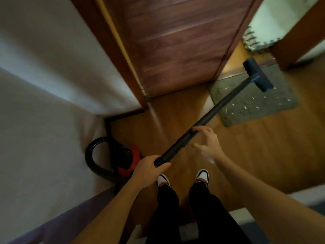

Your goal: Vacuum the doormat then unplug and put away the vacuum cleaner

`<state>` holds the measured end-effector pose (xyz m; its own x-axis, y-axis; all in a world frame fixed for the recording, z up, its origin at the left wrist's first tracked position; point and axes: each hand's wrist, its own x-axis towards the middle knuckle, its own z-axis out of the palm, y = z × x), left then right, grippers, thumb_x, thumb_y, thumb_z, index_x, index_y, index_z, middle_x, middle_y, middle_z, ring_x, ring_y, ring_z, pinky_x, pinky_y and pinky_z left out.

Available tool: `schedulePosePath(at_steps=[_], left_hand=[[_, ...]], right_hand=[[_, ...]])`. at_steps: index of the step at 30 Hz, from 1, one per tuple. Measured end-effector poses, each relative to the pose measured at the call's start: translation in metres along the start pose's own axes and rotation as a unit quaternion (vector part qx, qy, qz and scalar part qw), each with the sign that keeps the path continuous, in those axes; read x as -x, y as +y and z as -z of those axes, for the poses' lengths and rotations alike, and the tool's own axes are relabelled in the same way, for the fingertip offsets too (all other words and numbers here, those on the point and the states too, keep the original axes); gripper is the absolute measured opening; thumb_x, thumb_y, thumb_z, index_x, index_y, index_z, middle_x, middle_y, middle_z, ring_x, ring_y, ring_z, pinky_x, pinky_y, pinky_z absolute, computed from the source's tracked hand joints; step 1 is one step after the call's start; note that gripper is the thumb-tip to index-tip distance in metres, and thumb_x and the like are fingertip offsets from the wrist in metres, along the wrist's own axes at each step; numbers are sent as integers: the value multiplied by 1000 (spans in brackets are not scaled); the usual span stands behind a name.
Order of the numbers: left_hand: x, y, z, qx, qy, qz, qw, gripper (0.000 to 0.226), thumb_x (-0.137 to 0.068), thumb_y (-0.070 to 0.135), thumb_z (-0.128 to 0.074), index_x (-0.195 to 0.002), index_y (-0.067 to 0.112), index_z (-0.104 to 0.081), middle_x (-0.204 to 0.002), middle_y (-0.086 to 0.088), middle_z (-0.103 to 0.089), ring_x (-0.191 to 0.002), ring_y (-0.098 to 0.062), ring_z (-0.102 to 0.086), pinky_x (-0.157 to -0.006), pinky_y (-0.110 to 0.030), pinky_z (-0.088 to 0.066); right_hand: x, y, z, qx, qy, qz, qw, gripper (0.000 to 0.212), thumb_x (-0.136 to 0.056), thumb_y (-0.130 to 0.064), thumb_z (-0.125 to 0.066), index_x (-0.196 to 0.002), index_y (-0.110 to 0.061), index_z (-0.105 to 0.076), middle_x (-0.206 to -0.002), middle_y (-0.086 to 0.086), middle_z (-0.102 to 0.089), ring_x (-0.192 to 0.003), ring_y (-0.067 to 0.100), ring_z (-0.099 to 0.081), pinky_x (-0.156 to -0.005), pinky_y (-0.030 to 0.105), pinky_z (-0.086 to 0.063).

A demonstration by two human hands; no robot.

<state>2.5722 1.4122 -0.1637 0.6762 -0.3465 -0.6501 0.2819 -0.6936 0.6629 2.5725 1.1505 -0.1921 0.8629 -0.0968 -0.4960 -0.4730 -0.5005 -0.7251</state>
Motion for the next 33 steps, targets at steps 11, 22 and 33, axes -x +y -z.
schedulePosePath(at_steps=[11, 22, 33], left_hand=[[-33, -12, -61, 66, -119, -40, 990, 43, -89, 41, -65, -80, -1, -58, -55, 0, -49, -50, -16, -48, -55, -35, -42], [-95, -47, -132, 88, -299, 136, 941, 25, -93, 28, -66, -110, 17, -54, -90, -7, -63, -58, -21, -62, -61, -32, -52], [-91, -98, -133, 15, -278, 200, 940, 45, -76, 56, -69, -109, 26, -66, -95, 1, -72, -87, -20, -72, -90, -50, -56]], right_hand=[[-27, 46, -44, -656, 279, -250, 655, 83, -96, -7, -68, -152, -47, -22, -104, 14, -66, -74, 23, -71, -70, 43, -63], [-34, 134, -97, -529, 308, -365, 701, 83, -96, 2, -56, -153, -48, -23, -92, 14, -58, -51, 14, -53, -50, 30, -51], [-17, 140, -191, -515, 200, -385, 739, 84, -98, 1, -58, -156, -46, -21, -88, 13, -58, -52, 15, -53, -49, 30, -51]])
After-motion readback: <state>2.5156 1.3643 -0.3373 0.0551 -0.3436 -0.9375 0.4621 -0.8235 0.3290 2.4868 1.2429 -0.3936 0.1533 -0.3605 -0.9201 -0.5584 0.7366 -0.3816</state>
